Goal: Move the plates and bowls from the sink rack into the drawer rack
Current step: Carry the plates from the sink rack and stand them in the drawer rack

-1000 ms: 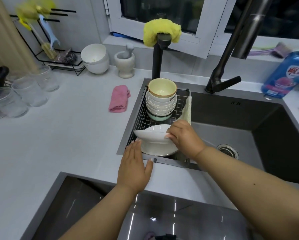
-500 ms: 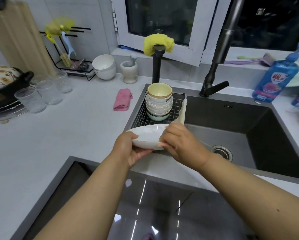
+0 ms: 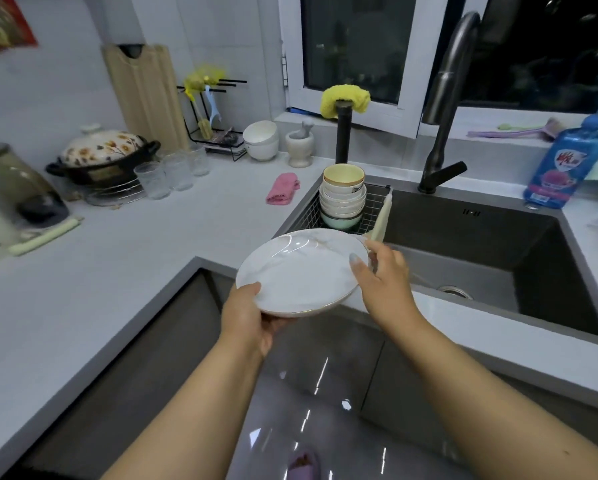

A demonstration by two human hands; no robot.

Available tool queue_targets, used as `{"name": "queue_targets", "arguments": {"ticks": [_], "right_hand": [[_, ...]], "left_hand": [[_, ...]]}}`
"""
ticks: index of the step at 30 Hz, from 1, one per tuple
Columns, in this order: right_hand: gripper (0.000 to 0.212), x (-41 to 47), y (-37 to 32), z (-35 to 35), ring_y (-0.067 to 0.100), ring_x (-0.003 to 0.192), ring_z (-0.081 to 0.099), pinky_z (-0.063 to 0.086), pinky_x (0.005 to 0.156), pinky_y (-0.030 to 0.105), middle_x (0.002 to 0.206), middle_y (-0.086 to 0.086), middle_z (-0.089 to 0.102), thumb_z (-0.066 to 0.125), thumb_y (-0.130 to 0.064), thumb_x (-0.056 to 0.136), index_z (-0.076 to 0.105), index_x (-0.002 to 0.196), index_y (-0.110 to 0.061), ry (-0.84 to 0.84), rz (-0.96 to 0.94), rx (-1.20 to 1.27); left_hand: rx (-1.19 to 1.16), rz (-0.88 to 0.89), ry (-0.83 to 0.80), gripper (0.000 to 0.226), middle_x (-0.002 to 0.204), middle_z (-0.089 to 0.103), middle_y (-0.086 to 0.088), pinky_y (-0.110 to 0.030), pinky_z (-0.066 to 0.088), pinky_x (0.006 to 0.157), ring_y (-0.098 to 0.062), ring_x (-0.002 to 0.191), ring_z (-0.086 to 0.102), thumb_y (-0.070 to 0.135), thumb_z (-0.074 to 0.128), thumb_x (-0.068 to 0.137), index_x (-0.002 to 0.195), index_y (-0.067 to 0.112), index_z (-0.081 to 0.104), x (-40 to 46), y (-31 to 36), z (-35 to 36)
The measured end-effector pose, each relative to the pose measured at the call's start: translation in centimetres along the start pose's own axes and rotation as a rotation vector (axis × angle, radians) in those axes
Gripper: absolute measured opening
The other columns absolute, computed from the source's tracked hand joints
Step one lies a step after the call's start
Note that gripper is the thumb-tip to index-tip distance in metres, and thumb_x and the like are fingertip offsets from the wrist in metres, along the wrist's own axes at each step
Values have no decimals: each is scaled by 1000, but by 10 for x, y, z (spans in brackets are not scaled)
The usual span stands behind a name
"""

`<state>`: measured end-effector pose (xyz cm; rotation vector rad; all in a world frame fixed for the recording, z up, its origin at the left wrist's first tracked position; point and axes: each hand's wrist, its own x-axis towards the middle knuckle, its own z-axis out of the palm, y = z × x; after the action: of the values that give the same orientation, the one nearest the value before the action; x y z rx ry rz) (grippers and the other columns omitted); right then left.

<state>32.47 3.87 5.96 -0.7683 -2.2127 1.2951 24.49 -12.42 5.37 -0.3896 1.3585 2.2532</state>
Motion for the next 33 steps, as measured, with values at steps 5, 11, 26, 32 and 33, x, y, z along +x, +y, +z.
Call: {"name": "queue_targets", "arguments": {"ticks": [5, 11, 26, 32, 33], "right_hand": [[27, -46, -18, 3, 12, 84, 66, 54, 73, 33, 107, 2, 68, 44, -38, 98, 56, 115, -20, -324, 277, 632], [28, -96, -49, 22, 23, 84, 62, 48, 75, 38, 103, 12, 66, 45, -30, 98, 55, 115, -10, -428, 337, 756], [12, -225, -114, 127, 10, 47, 53, 43, 44, 23, 66, -1, 59, 48, -18, 94, 60, 94, -14, -774, 311, 543], [16, -309, -139, 191, 20, 68, 60, 54, 60, 32, 79, 6, 64, 44, -14, 93, 60, 93, -14, -993, 292, 373], [17, -324, -142, 203, 20, 69, 59, 54, 65, 36, 78, 6, 63, 44, -14, 93, 60, 96, -13, -1024, 289, 342]], "left_hand": [[-67, 68, 73, 30, 108, 67, -14, -35, 54, 47, -31, 88, 66, 22, 37, 101, 123, 10, 53, -61, -8, -30], [-136, 109, 160, 32, 95, 71, -10, -37, 58, 53, -25, 81, 69, 30, 33, 103, 110, 11, 58, -115, -2, -80], [77, 97, 707, 43, 82, 66, -15, -36, 55, 61, -27, 71, 63, 36, 33, 103, 100, 0, 57, -215, 2, -273], [48, 135, 942, 31, 80, 59, -14, -34, 49, 59, -25, 70, 58, 31, 37, 102, 100, 5, 54, -266, -9, -395], [60, 134, 977, 30, 80, 60, -14, -34, 49, 59, -25, 71, 59, 30, 38, 102, 95, 6, 55, -275, -12, -415]]}}
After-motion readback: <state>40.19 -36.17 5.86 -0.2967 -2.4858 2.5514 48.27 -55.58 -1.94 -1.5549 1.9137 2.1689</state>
